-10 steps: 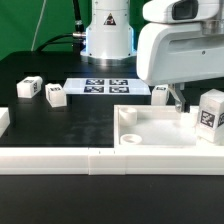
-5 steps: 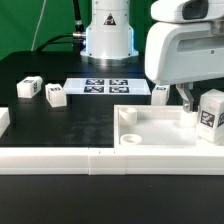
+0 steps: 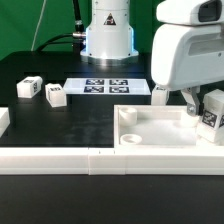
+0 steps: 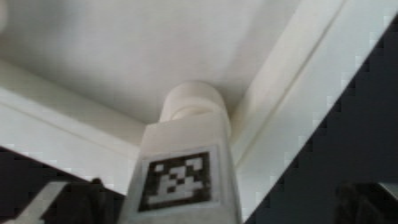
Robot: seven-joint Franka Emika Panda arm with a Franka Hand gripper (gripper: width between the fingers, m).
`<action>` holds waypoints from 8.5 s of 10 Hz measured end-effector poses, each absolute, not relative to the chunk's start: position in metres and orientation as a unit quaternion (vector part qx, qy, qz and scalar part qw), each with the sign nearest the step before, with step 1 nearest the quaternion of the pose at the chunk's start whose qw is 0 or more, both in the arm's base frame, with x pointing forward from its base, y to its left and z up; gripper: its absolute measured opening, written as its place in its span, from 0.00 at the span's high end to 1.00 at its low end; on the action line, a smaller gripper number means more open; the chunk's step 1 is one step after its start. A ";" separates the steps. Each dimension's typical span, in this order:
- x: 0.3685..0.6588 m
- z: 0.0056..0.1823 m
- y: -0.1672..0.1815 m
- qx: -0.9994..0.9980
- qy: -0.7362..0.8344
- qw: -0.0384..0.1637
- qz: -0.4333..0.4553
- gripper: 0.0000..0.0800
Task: Assemble one leg
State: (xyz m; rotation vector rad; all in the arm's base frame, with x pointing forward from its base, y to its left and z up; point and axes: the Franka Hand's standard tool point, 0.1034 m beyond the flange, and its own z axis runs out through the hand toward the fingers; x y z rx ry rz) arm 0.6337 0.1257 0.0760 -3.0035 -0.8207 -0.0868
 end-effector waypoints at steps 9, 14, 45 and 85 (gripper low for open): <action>0.634 0.076 0.125 -0.964 -0.265 0.013 -0.028 0.63; 0.634 0.074 0.120 -0.993 -0.113 0.029 -0.035 0.63; 0.647 0.079 0.113 -0.992 -0.104 0.025 -0.066 0.19; 0.639 0.074 0.118 -0.996 -0.047 -0.018 -0.072 0.32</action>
Offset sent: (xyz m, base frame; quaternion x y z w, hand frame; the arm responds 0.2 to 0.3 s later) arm -0.0002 0.0023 0.0001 -0.0036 -0.0079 0.0139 0.9999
